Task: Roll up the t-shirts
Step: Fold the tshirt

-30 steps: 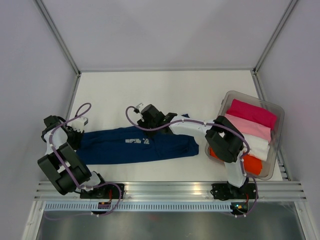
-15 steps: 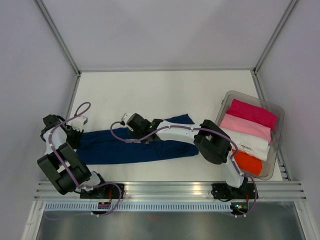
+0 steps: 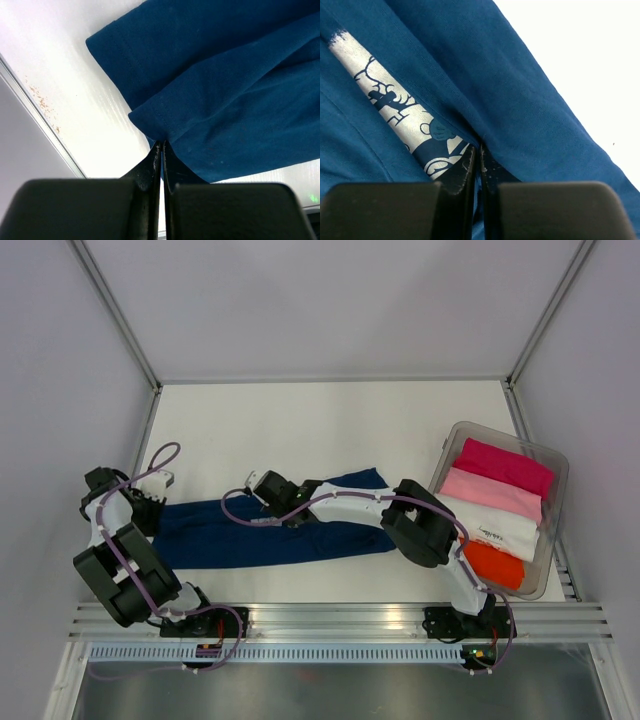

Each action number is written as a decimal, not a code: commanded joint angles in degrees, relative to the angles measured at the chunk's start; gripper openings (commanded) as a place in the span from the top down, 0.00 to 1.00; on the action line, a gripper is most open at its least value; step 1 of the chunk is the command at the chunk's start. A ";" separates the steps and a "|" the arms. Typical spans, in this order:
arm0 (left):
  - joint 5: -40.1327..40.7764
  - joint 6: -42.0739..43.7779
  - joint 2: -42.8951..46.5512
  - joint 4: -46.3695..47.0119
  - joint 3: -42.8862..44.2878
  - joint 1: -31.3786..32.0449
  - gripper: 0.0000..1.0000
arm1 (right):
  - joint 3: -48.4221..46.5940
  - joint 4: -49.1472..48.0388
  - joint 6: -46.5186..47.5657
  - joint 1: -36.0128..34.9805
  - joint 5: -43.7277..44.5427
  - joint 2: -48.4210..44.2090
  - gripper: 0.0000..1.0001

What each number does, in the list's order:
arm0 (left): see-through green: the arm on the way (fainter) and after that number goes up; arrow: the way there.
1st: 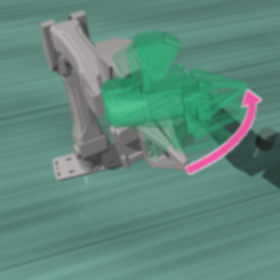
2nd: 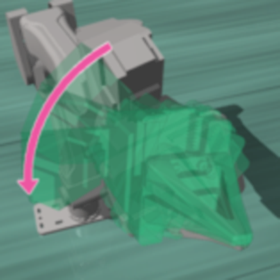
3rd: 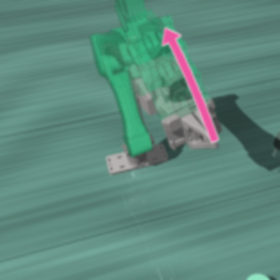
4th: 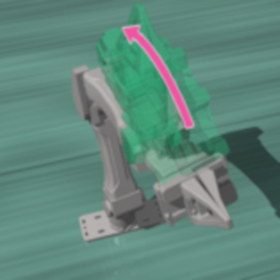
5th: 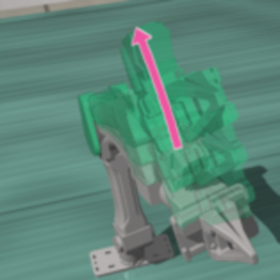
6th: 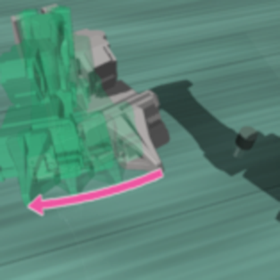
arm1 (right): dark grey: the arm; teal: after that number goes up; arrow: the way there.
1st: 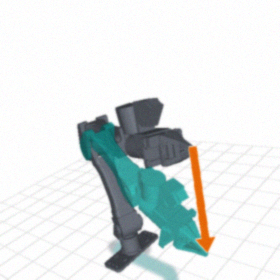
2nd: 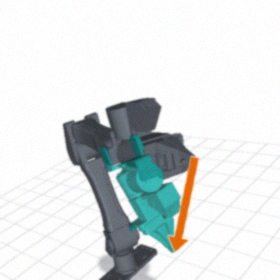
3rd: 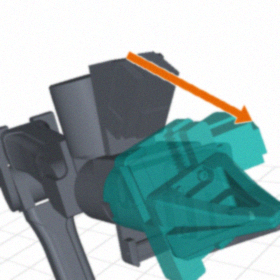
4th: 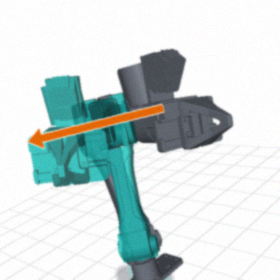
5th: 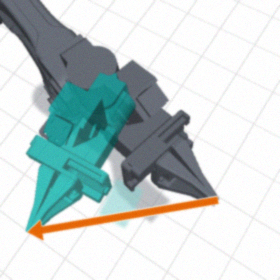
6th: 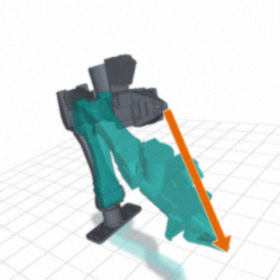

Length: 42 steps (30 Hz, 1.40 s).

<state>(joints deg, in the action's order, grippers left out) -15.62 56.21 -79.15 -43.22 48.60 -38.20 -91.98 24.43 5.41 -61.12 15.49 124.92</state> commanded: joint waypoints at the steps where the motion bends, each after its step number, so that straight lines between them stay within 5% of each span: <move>1: -2.49 1.19 0.05 -0.20 2.38 -0.48 0.98 | -0.48 0.18 0.30 -0.14 1.92 -1.26 0.91; 28: 0.23 4.26 -2.49 2.26 0.98 -2.59 0.98 | 9.81 -5.61 -0.75 -0.05 -4.67 -8.56 0.92; 42: 3.93 6.54 -2.32 2.97 -1.05 -2.50 0.93 | 10.86 -6.32 -0.84 0.13 -6.42 -8.99 0.69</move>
<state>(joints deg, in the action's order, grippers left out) -12.84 59.51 -82.98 -41.60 47.70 -40.16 -82.04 18.96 4.58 -61.12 11.03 117.91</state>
